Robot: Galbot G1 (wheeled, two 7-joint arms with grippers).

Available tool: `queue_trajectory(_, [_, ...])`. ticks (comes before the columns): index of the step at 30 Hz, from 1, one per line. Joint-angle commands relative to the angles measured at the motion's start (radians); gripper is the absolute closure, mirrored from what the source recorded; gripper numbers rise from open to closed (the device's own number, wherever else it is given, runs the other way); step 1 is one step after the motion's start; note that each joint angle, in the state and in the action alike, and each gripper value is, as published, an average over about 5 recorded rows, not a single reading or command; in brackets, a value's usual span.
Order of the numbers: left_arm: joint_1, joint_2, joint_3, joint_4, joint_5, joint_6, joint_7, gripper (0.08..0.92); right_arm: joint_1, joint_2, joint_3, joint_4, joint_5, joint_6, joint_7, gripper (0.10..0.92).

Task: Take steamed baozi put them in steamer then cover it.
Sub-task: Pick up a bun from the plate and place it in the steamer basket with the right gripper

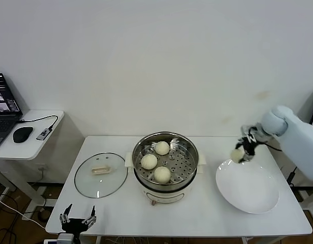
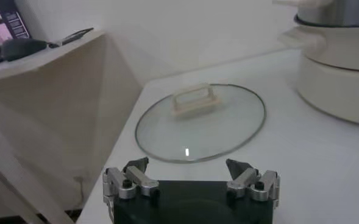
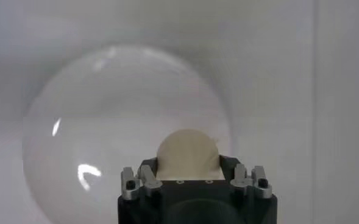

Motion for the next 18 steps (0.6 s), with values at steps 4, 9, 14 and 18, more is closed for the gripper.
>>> queue_trajectory(4, [-0.008, 0.006, -0.004, -0.014, 0.012, -0.001, -0.001, 0.177, 0.399, 0.188, -0.394, 0.042, 0.306, -0.136, -0.003, 0.388])
queue_trajectory(9, [-0.015, 0.000, -0.005, -0.033, 0.011, 0.001, 0.000, 0.177, 0.455, 0.285, -0.452, 0.015, 0.352, -0.164, -0.001, 0.387])
queue_trajectory(14, [-0.017, -0.001, -0.006, -0.039, 0.008, -0.001, 0.000, 0.177, 0.476, 0.380, -0.505, -0.026, 0.395, -0.182, 0.000, 0.389])
queue_trajectory(18, [-0.021, 0.000, -0.014, -0.040, 0.000, -0.001, -0.001, 0.177, 0.474, 0.425, -0.550, -0.041, 0.425, -0.196, -0.002, 0.389])
